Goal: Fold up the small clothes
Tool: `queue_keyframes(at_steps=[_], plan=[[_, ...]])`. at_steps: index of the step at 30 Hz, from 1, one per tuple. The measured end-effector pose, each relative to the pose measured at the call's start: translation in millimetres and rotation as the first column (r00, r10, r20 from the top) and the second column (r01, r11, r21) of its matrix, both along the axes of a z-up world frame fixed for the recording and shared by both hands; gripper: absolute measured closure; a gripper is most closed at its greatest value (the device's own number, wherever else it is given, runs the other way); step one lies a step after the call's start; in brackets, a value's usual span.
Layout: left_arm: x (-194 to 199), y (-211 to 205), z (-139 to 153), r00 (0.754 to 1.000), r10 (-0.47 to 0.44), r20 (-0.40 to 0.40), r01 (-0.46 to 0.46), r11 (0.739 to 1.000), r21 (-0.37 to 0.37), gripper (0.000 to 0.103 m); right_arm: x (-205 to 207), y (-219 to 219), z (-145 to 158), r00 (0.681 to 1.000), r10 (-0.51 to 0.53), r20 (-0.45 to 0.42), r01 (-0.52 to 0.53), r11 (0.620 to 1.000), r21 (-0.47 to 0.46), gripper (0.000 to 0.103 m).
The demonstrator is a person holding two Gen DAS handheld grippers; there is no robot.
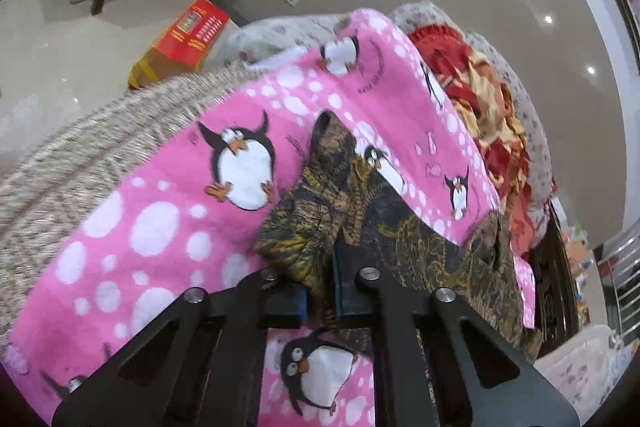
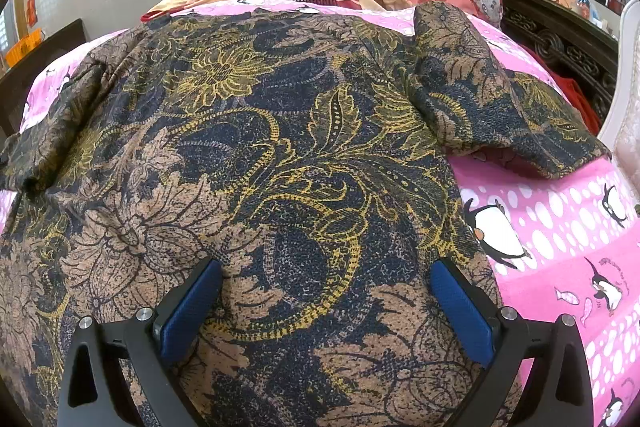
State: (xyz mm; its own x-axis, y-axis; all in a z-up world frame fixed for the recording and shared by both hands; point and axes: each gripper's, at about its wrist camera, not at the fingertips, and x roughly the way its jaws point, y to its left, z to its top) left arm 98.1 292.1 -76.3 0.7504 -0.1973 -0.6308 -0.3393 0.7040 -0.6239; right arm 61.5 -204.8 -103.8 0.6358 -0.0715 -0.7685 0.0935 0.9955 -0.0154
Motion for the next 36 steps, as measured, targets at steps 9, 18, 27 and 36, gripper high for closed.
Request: queue_keyframes(at_steps=[9,18,27,36], plan=[[-50.7,59.9,128.5,0.94,0.249,0.235,-0.31,0.909,0.279,0.1,0.0,0.3,0.2,1.0,0.0,0.001,0.0,1.0,-0.002,0.0],[0.2,-70.7,159.0,0.928,-0.186,0.324,0.091,0.954,0.286,0.1,-0.4,0.7,0.4,1.0,0.0,0.001,0.0,1.0,-0.002,0.0],[62.1,-346.1,63.9,0.727,-0.67,0.148,0.628,0.737,0.252,0.099,-2.3,-3.2,0.6,1.0,0.002,0.008,-0.002,1.0,0.015,0.0],[15.4,-339.9,28.6,0.646,-0.763,-0.016,0.74,0.621,0.26,0.065,-2.8,-4.2,1.4,1.0,0.002,0.006,-0.002,1.0,0.017,0.0]])
